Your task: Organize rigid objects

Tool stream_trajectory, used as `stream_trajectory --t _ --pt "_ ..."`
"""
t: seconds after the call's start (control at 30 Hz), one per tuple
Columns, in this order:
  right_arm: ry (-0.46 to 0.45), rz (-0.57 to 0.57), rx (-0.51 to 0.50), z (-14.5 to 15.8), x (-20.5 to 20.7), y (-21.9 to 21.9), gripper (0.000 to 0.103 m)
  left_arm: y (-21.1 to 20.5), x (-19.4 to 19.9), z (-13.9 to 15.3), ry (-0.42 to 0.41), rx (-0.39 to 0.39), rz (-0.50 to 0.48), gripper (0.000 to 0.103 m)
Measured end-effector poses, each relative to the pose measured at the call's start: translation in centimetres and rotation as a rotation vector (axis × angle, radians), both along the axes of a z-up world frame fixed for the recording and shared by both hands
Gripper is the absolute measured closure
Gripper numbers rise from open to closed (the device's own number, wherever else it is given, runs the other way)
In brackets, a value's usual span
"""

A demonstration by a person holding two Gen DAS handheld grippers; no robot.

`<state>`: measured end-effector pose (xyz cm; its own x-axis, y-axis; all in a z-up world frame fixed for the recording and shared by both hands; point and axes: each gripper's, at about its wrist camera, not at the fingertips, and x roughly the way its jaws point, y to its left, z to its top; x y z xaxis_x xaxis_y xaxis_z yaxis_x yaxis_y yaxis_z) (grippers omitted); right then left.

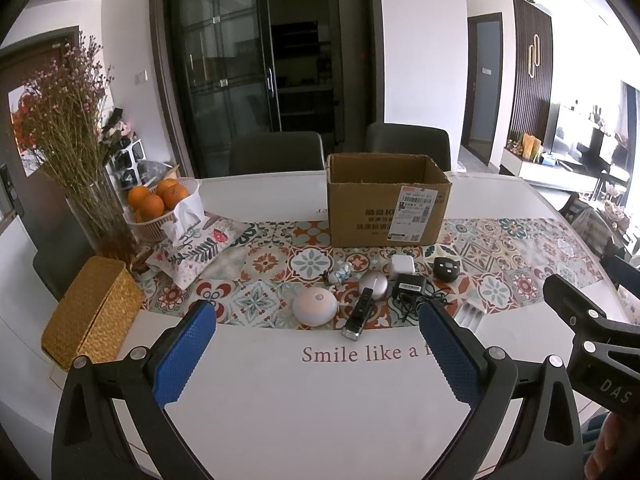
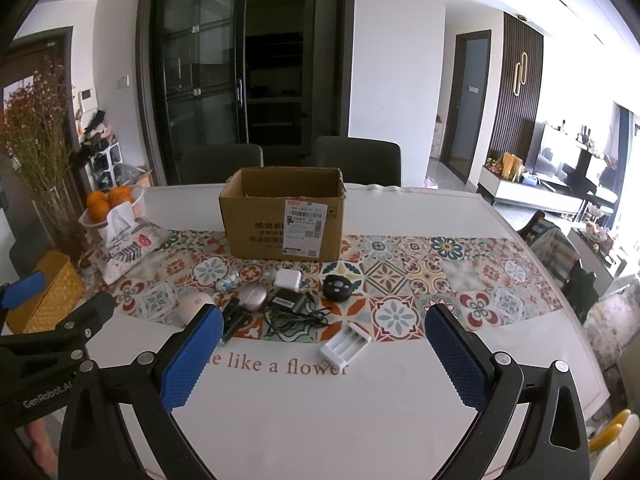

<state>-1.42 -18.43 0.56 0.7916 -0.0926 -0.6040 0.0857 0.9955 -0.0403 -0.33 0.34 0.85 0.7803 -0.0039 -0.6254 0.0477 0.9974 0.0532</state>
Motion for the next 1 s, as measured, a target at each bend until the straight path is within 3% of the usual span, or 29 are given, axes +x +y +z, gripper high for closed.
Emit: stream_trajectory --t 1.0 --pt "-0.005 0.0 0.002 0.01 -0.16 -0.01 0.001 0.09 -0.2 0.18 -0.005 0.001 -0.001 0.0"
